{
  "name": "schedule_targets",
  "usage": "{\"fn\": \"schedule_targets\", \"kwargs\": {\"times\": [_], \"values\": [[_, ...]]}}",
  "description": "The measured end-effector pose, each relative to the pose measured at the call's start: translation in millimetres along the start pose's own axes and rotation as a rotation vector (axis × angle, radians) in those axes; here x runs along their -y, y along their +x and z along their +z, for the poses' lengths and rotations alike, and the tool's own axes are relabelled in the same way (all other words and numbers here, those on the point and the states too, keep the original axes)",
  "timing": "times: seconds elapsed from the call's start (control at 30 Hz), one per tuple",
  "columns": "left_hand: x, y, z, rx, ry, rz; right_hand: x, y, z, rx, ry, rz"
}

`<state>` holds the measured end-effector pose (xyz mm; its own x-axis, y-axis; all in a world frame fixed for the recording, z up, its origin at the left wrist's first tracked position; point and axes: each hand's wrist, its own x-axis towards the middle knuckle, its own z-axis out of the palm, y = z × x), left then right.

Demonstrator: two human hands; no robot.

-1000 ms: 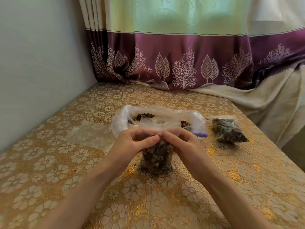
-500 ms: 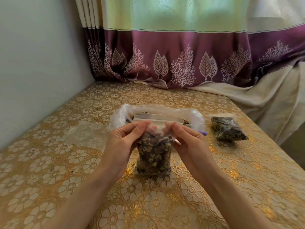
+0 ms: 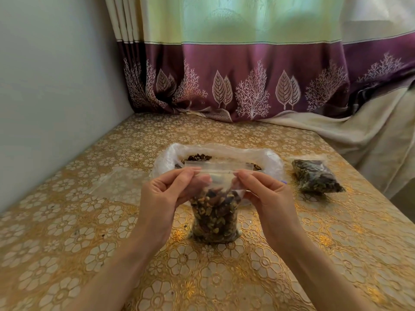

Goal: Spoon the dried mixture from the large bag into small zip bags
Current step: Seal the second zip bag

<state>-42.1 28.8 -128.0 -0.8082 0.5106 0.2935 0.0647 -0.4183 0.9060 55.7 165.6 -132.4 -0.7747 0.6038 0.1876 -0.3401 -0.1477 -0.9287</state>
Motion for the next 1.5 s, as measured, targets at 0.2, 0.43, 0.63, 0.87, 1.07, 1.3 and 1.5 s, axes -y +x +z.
{"fn": "schedule_targets", "kwargs": {"times": [0.2,0.43,0.63,0.87,1.07,1.3,1.5], "values": [[-1,0,-6,0.037,0.031,0.038,4,-1,0,0.019,0.046,0.008],[1,0,-4,0.007,0.101,0.086,3,0,2,-0.01,0.018,-0.021],[0,-2,1,-0.024,0.197,0.135,3,0,1,0.006,-0.11,-0.056],[3,-1,1,0.007,0.228,0.132,2,1,1,0.044,-0.116,-0.094],[1,-1,2,0.079,0.269,0.142,2,1,-1,0.118,-0.195,-0.147],[0,-1,2,0.091,0.295,0.153,0,2,-2,0.14,-0.276,-0.213],[-1,-2,4,0.115,0.365,0.194,0,1,0,0.154,-0.278,-0.214]]}}
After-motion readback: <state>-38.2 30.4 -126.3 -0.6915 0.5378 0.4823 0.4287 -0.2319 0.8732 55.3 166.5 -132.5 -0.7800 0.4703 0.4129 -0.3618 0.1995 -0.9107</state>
